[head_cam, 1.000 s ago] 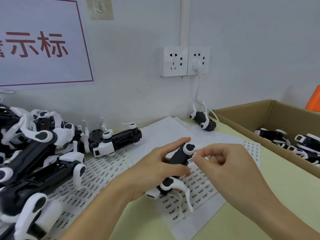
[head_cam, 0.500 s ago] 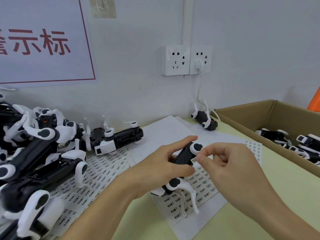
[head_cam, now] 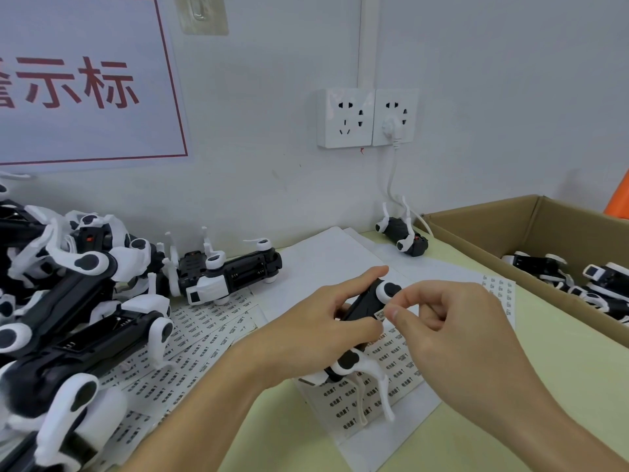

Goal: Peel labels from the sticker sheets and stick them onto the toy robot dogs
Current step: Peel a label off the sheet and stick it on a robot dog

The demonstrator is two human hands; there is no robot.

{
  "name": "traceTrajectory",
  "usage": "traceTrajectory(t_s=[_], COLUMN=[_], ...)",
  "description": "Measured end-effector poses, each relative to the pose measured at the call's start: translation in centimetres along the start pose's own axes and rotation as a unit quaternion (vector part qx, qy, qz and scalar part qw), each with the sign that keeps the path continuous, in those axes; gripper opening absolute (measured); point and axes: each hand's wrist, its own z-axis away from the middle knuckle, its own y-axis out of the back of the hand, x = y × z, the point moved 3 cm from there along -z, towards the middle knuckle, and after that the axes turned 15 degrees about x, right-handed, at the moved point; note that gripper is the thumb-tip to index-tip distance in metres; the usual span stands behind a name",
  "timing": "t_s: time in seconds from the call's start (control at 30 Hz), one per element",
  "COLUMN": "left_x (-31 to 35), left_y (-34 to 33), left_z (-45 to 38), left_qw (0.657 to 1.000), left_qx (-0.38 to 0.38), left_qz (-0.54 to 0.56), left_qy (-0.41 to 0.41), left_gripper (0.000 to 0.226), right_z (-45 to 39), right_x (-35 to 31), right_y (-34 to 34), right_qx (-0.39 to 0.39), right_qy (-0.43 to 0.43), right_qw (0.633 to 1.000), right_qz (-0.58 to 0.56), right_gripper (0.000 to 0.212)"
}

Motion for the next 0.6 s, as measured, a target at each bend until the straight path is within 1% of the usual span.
traceTrajectory(t_s=[0.47,0.6], left_x=[0.06,-0.15], left_y=[0.16,0.25], left_z=[-0.07,-0.11], left_qw=[1.0,1.0], left_qx=[0.0,0.001], left_qz=[-0.02,-0.017], left_qy=[-0.014,-0.014], left_gripper=[0.062,0.054], right_z=[0.31,0.35], right_x=[-0.1,0.02], right_y=[0.03,-0.07], right_qx=[0.023,0.031], right_qy=[0.012,0.013], right_qw=[0.999,0.999], right_qz=[0.024,0.024], right_gripper=[0.026,0.026])
